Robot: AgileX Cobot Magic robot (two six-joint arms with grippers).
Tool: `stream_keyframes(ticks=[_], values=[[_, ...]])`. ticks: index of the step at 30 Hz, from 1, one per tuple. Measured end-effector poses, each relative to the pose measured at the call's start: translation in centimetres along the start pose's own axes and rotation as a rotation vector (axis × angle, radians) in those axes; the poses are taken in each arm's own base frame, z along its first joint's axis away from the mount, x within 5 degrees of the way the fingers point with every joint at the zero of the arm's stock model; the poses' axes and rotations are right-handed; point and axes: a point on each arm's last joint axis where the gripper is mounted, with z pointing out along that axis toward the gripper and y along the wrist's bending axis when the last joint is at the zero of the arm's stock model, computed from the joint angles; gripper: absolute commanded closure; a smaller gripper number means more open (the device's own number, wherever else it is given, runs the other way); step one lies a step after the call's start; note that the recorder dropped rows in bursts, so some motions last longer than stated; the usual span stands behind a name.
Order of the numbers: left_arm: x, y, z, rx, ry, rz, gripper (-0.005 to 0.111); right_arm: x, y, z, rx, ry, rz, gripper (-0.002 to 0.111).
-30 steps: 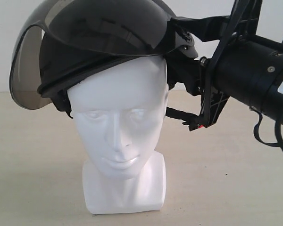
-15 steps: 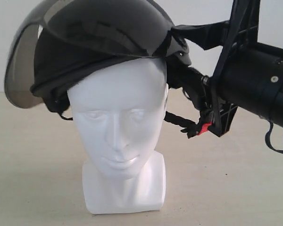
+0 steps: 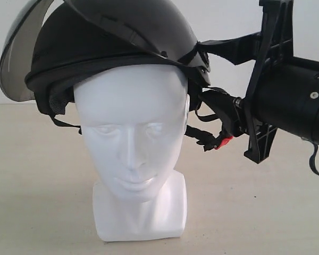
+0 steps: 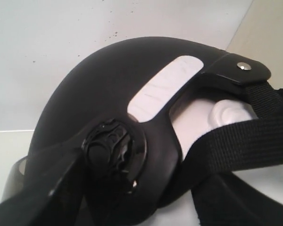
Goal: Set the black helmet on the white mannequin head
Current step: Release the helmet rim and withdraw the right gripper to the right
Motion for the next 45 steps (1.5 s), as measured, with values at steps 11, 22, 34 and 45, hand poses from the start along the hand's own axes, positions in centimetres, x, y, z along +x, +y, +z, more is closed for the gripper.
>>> stream_keyframes(ticks=[11,22,34,45], values=[[0.0,0.0,0.0,0.0,0.0,0.0,0.102,0.0,-0.4,-0.5,0.058,0.002,0.003,0.049],[0.0,0.0,0.0,0.0,0.0,0.0,0.102,0.1,-2.0,-1.5,0.246,0.02,-0.032,0.049],[0.0,0.0,0.0,0.0,0.0,0.0,0.102,0.3,-2.6,-2.9,0.352,0.048,-0.108,0.049],[0.0,0.0,0.0,0.0,0.0,0.0,0.102,0.2,-1.2,-5.0,0.305,0.043,-0.118,0.049]])
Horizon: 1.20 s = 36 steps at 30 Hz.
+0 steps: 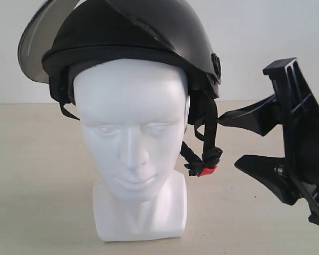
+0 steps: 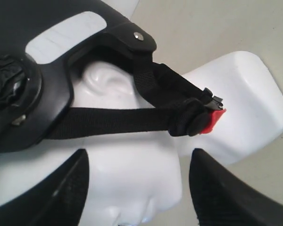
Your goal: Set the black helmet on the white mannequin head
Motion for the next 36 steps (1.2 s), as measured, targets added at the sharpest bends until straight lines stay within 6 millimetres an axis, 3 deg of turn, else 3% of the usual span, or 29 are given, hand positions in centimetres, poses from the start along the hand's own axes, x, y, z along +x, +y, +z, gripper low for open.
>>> stream_keyframes(ticks=[7,13,18,21,25,29,36], values=[[0.0,0.0,0.0,0.0,0.0,0.0,0.102,-0.2,0.0,-1.8,0.006,-0.023,-0.088,0.049],[0.0,0.0,0.0,0.0,0.0,0.0,0.102,-0.5,-0.5,-4.3,0.042,-0.052,-0.366,0.049],[0.0,0.0,0.0,0.0,0.0,0.0,0.102,-0.6,-2.0,-5.6,0.188,-0.008,-0.643,0.049],[0.0,0.0,0.0,0.0,0.0,0.0,0.102,-0.6,-3.0,-6.1,0.329,0.066,-0.788,0.063],[0.0,0.0,0.0,0.0,0.0,0.0,0.102,-0.7,-3.2,-7.1,0.438,0.144,-0.929,0.109],[0.0,0.0,0.0,0.0,0.0,0.0,0.102,-0.8,-3.2,-7.4,0.464,0.196,-1.067,0.108],[0.0,0.0,0.0,0.0,0.0,0.0,0.102,-0.8,-3.2,-7.4,0.461,0.217,-1.139,0.108]])
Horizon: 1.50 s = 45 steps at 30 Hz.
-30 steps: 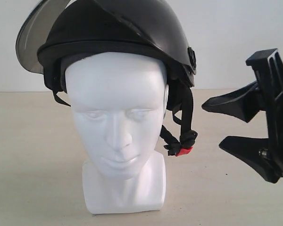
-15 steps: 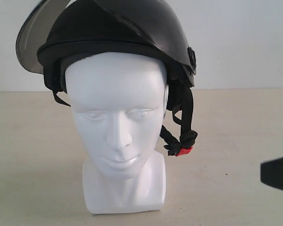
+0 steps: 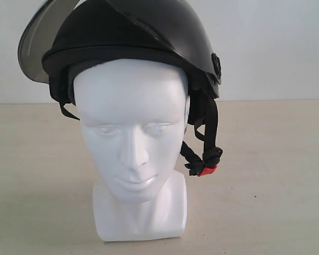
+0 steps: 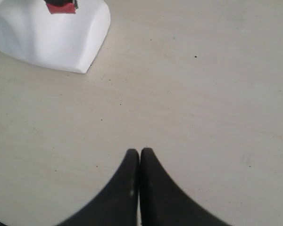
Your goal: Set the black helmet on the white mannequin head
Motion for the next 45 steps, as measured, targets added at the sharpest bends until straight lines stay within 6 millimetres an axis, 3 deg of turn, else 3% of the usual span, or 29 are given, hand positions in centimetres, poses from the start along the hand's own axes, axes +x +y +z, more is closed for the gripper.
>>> stream_keyframes(ticks=[18,22,25,26,27,28,29,31,35,38,41,42,45], values=[[0.0,0.0,0.0,-0.001,0.0,0.004,0.102,0.2,0.5,0.0,-0.055,0.014,-0.091,0.108],[-0.2,-0.3,0.0,0.032,-0.022,-0.091,0.102,0.1,0.6,0.0,-0.066,0.011,-0.085,0.108],[-1.1,-0.7,-0.1,0.092,-0.106,-0.297,0.102,0.0,0.9,-0.1,-0.097,-0.003,-0.066,0.108],[-1.3,-0.8,-0.1,0.121,-0.122,-0.428,0.102,-0.1,1.1,-0.2,-0.115,-0.007,-0.056,0.108],[-1.6,-1.1,-0.2,0.182,-0.124,-0.724,0.102,-0.3,1.4,-0.4,-0.151,-0.013,-0.049,0.108],[-1.7,-1.2,-0.2,0.208,-0.122,-0.853,0.102,-0.5,1.7,-0.7,-0.18,-0.024,-0.036,0.108],[-2.0,-1.3,-0.3,0.242,-0.127,-1.034,0.102,-1.0,2.0,-1.3,-0.216,-0.047,-0.024,0.108],[-2.5,-0.8,-0.4,0.247,-0.193,-1.212,0.102,-2.5,2.3,-2.9,-0.238,-0.117,-0.041,0.108],[-2.6,-0.7,-0.4,0.251,-0.202,-1.28,0.102,-7.4,3.0,-6.8,-0.226,-0.202,-0.087,0.108],[-3.0,-1.5,-0.7,0.297,-0.144,-1.166,0.102,-11.3,3.4,-9.7,-0.19,-0.225,-0.121,0.108],[-4.9,-3.1,-2.0,0.392,-0.133,-0.828,0.102,-14.5,3.3,-15.0,-0.169,-0.35,-0.157,0.108],[-5.8,-3.7,-2.6,0.429,-0.144,-0.726,0.102,-15.3,3.0,-17.0,-0.155,-0.427,-0.161,0.108],[-7.8,-4.7,-3.9,0.489,-0.156,-0.547,0.102,-16.2,2.3,-20.1,-0.115,-0.547,-0.156,0.108]])
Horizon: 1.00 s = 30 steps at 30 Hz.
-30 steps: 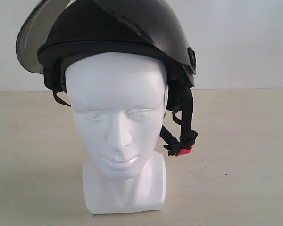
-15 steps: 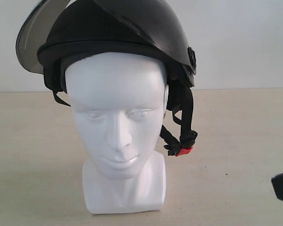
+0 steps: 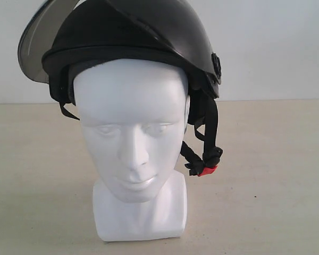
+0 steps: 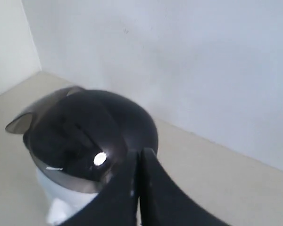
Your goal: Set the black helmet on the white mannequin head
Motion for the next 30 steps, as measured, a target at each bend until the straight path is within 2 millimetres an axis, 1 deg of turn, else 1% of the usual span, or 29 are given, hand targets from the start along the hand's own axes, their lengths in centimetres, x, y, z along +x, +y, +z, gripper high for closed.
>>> stream_keyframes(ticks=[3,6,10,12,15,18,20,23,25,28,30], values=[[-1.4,-2.1,0.5,0.009,0.09,0.161,0.102,-0.6,-0.5,-1.0,0.043,-0.04,-0.019,0.108],[-3.4,-4.1,1.5,-0.007,0.174,0.297,0.102,-0.6,-1.2,-1.1,0.117,-0.039,-0.059,0.108],[-6.0,-6.1,3.4,-0.02,0.253,0.378,0.102,-0.6,-1.8,-0.6,0.202,-0.028,-0.109,0.108],[-7.4,-7.3,4.2,-0.012,0.267,0.411,0.102,-0.8,-2.1,-0.3,0.238,-0.063,-0.149,0.108],[-9.6,-9.2,5.1,0.01,0.247,0.444,0.102,-1.3,-2.1,0.6,0.265,-0.145,-0.181,0.108],[-11.1,-10.6,5.6,0.032,0.218,0.458,0.102,-0.9,-1.9,2.1,0.262,-0.173,-0.208,0.108],[-11.7,-11.2,5.7,0.044,0.2,0.463,0.102,-0.4,-1.7,3.3,0.252,-0.164,-0.226,0.108],[-12.0,-11.5,5.6,0.051,0.179,0.466,0.102,0.3,-1.6,4.3,0.247,-0.134,-0.238,0.108],[-12.0,-11.5,5.6,0.051,0.18,0.466,0.102,0.4,-1.5,4.4,0.238,-0.138,-0.235,0.108],[-12.0,-11.6,5.6,0.052,0.178,0.467,0.102,0.3,-1.5,3.6,0.222,-0.164,-0.222,0.108],[-12.0,-11.6,5.6,0.052,0.178,0.467,0.102,0.3,-1.3,3.6,0.208,-0.167,-0.226,0.108]])
